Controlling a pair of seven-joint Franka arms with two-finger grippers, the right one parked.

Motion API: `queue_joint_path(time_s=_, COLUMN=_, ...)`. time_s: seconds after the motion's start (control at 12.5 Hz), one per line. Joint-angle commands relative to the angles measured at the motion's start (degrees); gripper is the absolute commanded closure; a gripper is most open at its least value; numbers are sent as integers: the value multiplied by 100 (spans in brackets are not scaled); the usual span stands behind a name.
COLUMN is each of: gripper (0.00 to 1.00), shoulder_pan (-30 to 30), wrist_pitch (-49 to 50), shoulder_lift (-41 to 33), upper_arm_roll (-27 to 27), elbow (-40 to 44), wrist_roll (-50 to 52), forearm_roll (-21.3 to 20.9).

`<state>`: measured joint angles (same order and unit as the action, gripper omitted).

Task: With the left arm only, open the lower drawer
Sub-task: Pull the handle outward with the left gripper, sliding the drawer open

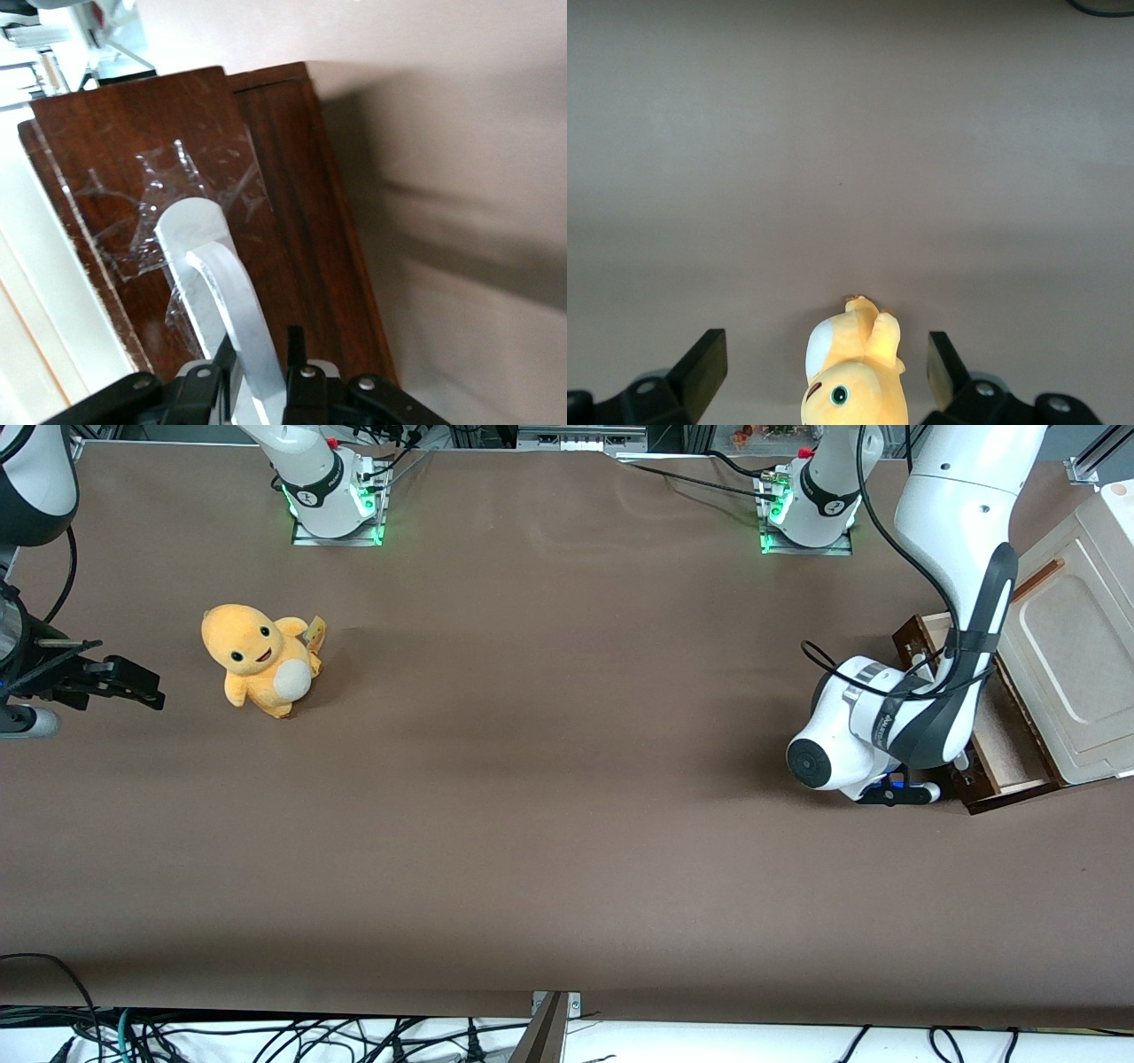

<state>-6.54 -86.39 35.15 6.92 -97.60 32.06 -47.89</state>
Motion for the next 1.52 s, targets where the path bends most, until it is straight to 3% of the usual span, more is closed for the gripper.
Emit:
queue_joint_path(time_s=0.0, gripper=0, shoulder_pan=-23, wrist_pitch=140, shoulder_lift=-8, upper_arm_roll=29, elbow=179, wrist_roll=-349, forearm_roll=184)
queue_joint_path(time_s=0.4, gripper=0, shoulder_pan=13, wrist_pitch=87, shoulder_lift=-122, upper_arm_roll=46, elbow=380, wrist_roll=-376, forearm_roll=350)
queue_joint_path(time_s=0.48, gripper=0, shoulder_pan=47, wrist_pitch=78, shoulder_lift=-166, upper_arm_roll=142, elbow=538, wrist_roll=-376, forearm_roll=612)
queue_joint_path(time_s=0.56, gripper=0, shoulder_pan=65, wrist_pitch=-61, shoulder_lift=-323, upper_arm_roll=152, elbow=670, wrist_roll=-558, forearm_roll=902)
queue_joint_path(time_s=1.04, gripper=0, shoulder_pan=329, wrist_pitch=-1678, shoulder_lift=-1562, upper_arm_roll=-216, elbow=593, wrist_roll=-1534, forearm_roll=3993)
queue_joint_path(time_s=1.2, gripper=0, shoulder_pan=355, wrist_pitch=-1724, shoulder_lift=-1940, upper_arm_roll=-541, elbow=566, wrist_roll=-2445, forearm_roll=4820)
queue_joint_path(time_s=1.28, gripper=0, shoulder_pan=364, wrist_pitch=-1697, shoulder_lift=-2142, upper_arm_roll=-716, elbow=497, wrist_roll=-2920, forearm_roll=5051)
queue_joint_path(time_s=1.44, gripper=0, shoulder_pan=373, wrist_pitch=-1636, shoulder_lift=-2520, upper_arm_roll=-884, elbow=400, wrist_roll=-3642, forearm_roll=5114)
